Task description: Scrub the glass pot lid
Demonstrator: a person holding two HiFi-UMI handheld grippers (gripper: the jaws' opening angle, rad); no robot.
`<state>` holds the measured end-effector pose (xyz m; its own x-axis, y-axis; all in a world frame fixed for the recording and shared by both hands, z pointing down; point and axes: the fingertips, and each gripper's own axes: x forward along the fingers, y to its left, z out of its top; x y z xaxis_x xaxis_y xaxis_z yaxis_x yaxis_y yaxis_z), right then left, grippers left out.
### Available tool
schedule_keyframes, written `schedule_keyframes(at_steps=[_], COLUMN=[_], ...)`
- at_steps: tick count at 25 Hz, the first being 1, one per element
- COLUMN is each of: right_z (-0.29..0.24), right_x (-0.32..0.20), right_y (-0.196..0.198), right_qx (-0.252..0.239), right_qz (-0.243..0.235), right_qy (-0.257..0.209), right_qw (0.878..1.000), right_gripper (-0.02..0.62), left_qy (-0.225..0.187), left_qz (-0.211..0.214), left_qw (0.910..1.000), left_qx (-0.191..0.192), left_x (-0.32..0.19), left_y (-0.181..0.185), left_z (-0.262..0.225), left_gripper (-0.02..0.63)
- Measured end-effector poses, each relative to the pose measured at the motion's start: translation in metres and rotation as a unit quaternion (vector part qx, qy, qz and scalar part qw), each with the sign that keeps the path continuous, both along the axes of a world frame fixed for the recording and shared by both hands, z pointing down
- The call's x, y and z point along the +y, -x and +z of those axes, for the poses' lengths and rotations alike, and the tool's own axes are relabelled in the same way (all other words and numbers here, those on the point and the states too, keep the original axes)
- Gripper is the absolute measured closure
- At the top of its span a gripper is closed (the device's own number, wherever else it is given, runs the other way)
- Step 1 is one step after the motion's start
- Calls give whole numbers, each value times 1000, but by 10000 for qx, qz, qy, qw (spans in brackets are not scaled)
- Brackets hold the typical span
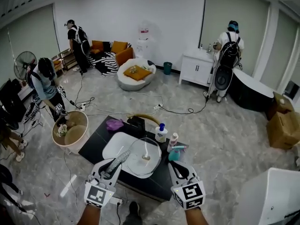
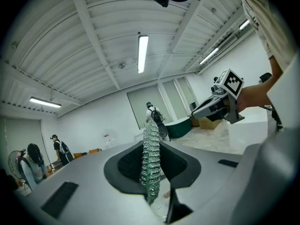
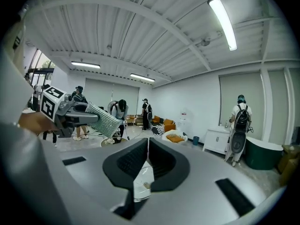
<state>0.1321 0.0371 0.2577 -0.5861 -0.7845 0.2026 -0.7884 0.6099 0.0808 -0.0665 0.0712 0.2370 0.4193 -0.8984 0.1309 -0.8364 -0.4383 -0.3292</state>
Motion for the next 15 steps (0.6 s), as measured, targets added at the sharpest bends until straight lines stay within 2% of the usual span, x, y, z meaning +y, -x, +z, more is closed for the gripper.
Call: schedule_keyframes(at_steps=[2, 5, 10, 15], right_z=[3, 3, 4, 10], right_x=[-15, -38, -77, -109], right_y=[2, 12, 31, 46], right_qx=[47, 130, 218, 357], right_qz=[147, 304, 545, 788], right_qy=[42, 74, 112, 186], right_qw=[9999, 9994, 9982, 9961], right_gripper=[569, 569, 569, 569], left_qy=[3, -181, 18, 309], left_qz=[160, 460, 652, 841], left_qw=[9999, 9987, 9978, 9958], left_qx=[32, -121, -83, 165], left_x=[-23, -56, -111, -158], left_y=[1, 10, 27, 41], left_z=[2, 7, 24, 48], left_gripper=[514, 514, 514, 514])
